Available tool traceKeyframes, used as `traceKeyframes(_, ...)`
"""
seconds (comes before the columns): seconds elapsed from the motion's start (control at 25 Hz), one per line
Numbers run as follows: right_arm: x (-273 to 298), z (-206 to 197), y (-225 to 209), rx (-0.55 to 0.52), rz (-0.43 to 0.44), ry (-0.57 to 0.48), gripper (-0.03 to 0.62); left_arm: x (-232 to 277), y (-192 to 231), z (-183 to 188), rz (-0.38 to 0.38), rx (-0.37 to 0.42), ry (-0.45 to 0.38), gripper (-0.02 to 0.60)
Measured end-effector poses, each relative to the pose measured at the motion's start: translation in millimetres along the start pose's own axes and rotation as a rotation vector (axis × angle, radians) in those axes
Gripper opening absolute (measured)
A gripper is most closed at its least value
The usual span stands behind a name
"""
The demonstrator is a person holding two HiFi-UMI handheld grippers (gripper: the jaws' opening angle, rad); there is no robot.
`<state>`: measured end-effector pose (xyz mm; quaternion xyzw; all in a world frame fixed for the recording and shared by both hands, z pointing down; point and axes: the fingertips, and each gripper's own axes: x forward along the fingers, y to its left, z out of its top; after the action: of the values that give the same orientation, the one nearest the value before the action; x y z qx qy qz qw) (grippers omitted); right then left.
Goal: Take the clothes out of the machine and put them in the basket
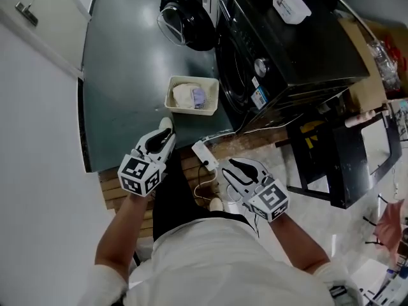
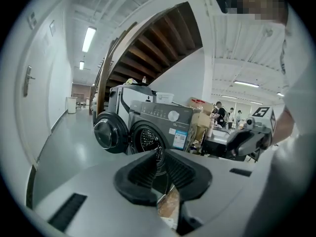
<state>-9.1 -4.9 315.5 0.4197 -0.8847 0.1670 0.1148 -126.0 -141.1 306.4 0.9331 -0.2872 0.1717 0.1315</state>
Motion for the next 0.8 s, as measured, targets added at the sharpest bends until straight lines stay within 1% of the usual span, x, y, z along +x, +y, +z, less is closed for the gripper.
traceKeyframes(0.04, -6.9, 2.4, 2.3, -0.003, -0.004, -0.007, 0.125, -8.5, -11.2, 3.3, -0.008, 0.004, -0.007, 0.036)
traceKeyframes(0.08, -13.6, 4.4, 4.4, -0.006, -0.009, -0.013, 0.124, -16.4, -22.0, 6.2, -0.017, 0.007, -0.012, 0.025)
traceKeyframes(0.2, -32.5, 7.0, 9.7, -0.008, -0.02, -0.03, 0.124, -37.8, -50.3, 12.6, -0.041, 0.016, -0.02, 0.013)
traceKeyframes(0.32, -49.9, 8.3, 15.2, 0.001, -0.026, -0.044, 0.124, -55.9, -75.6, 17.2, -0.067, 0.002, -0.027, -0.002)
traceKeyframes(0.44, -67.0, 11.2, 23.8, 0.003, -0.022, -0.057, 0.123, -71.0, -105.7, 17.2, -0.105, -0.017, -0.031, -0.002)
traceKeyframes(0.64, -86.9, 13.8, 35.3, 0.009, -0.012, -0.079, 0.113, -82.3, -155.3, 5.8, -0.175, 0.009, 0.002, -0.002)
traceKeyframes(0.8, -90.7, 11.3, 43.1, 0.016, 0.004, -0.087, 0.095, -83.7, -178.5, -3.6, -0.205, -0.009, 0.017, -0.002)
